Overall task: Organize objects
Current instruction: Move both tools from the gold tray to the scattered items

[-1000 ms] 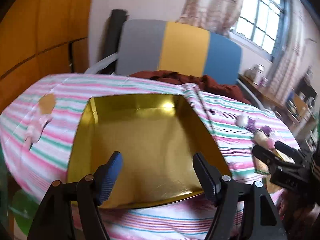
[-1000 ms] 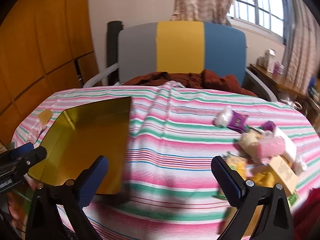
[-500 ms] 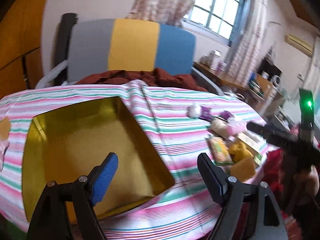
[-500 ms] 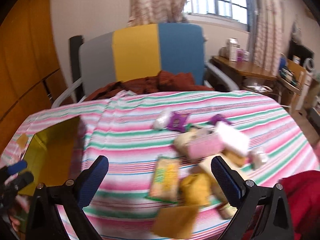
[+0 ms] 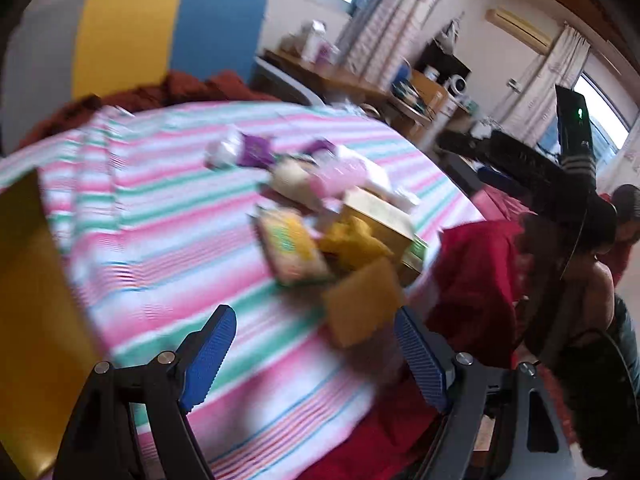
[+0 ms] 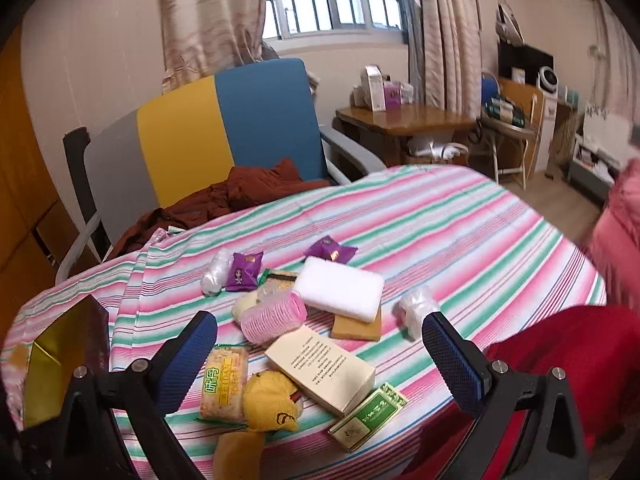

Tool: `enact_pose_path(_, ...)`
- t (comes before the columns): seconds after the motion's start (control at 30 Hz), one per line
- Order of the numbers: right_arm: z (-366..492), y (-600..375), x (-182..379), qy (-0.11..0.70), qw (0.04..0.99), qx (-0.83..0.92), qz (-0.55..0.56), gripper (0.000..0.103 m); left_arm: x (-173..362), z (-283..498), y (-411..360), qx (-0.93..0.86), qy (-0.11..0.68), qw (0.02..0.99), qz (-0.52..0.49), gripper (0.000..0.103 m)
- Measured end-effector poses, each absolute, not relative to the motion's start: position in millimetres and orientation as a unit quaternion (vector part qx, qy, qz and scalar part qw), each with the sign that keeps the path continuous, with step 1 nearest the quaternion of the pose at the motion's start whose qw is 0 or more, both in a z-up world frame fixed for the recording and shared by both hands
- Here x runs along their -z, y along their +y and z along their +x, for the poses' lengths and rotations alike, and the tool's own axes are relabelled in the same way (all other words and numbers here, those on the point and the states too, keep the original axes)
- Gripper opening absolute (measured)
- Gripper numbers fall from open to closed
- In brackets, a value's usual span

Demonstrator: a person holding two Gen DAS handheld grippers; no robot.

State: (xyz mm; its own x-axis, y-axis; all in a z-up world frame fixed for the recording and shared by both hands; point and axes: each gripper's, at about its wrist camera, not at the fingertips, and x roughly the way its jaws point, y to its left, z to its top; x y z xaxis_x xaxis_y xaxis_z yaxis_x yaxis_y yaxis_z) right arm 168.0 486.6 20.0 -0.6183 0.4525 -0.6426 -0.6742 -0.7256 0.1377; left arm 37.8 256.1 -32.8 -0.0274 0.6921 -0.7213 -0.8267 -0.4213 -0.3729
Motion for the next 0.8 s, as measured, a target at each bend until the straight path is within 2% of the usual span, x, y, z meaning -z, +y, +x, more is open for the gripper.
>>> enact_pose_path(0.2, 168.7, 489.6, -0.8, 0.198, 0.313, -0.877, -0.305, 0.103, 50.4, 52.0, 290.1, -0.687, 0.086, 0.557, -0.458, 0.083)
enact_pose_path(0.5, 173.6, 504.9, 12.9, 0.275, 0.285, -0.873, -0.285, 0.103, 74.9, 51.9, 318.0, -0.668, 0.074, 0.555, -0.490, 0.084)
enact_pose_path(0.8, 173.2, 504.6, 14.4, 0.286, 0.277, -0.874, -0.280, 0.103, 101.2, 52.1, 338.9, -0.656, 0.079, 0.538, -0.523, 0.086)
